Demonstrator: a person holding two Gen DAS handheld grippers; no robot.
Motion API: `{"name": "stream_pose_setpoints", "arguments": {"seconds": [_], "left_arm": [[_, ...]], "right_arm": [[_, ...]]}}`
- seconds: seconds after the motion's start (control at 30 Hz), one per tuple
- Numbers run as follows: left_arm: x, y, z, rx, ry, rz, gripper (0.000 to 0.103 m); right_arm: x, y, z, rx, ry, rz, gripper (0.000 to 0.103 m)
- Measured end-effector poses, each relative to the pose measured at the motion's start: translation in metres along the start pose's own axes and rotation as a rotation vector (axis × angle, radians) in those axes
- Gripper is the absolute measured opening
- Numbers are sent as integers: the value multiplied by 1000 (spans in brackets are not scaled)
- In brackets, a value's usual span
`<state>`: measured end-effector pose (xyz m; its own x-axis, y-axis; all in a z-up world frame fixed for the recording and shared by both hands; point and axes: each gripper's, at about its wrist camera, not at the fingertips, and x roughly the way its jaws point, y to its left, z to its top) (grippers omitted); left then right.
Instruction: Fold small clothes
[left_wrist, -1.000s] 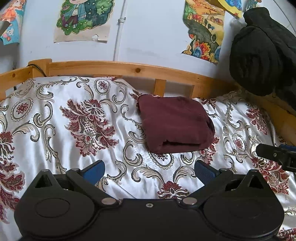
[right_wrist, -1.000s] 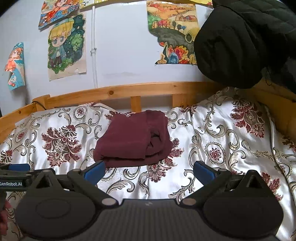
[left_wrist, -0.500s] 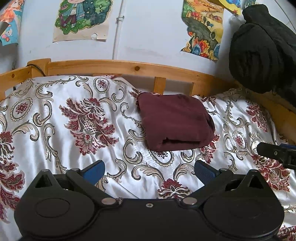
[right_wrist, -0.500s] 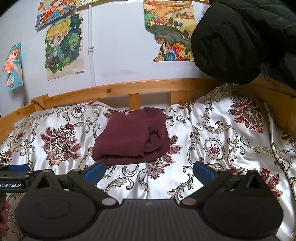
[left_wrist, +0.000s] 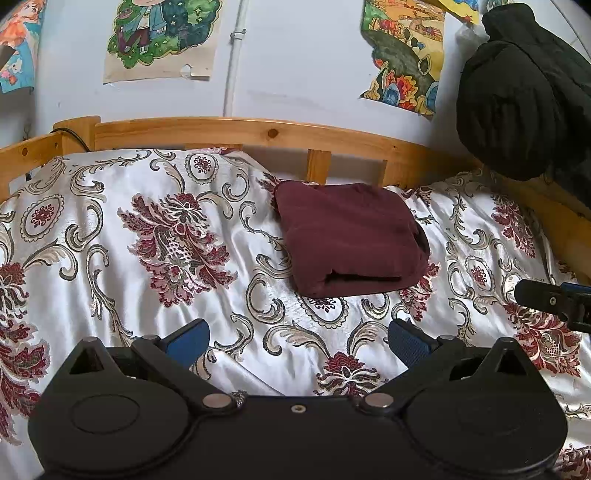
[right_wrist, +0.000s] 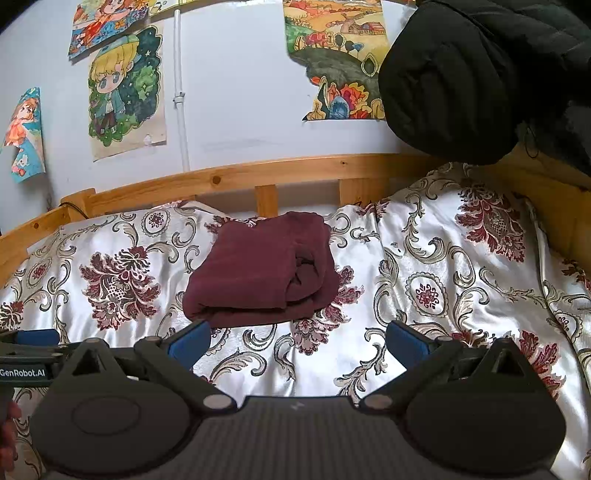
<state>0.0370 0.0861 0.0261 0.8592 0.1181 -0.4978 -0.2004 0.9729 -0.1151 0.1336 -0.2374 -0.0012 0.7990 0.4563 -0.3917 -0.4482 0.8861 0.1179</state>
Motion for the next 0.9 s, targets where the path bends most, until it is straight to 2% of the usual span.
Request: {"name": "stream_pose_setpoints", "arguments": {"seconds": [0.9], "left_arm": [[3, 2, -2, 1, 14, 5, 102]], "right_arm": [[0, -2, -4, 13, 7, -3, 103]]}}
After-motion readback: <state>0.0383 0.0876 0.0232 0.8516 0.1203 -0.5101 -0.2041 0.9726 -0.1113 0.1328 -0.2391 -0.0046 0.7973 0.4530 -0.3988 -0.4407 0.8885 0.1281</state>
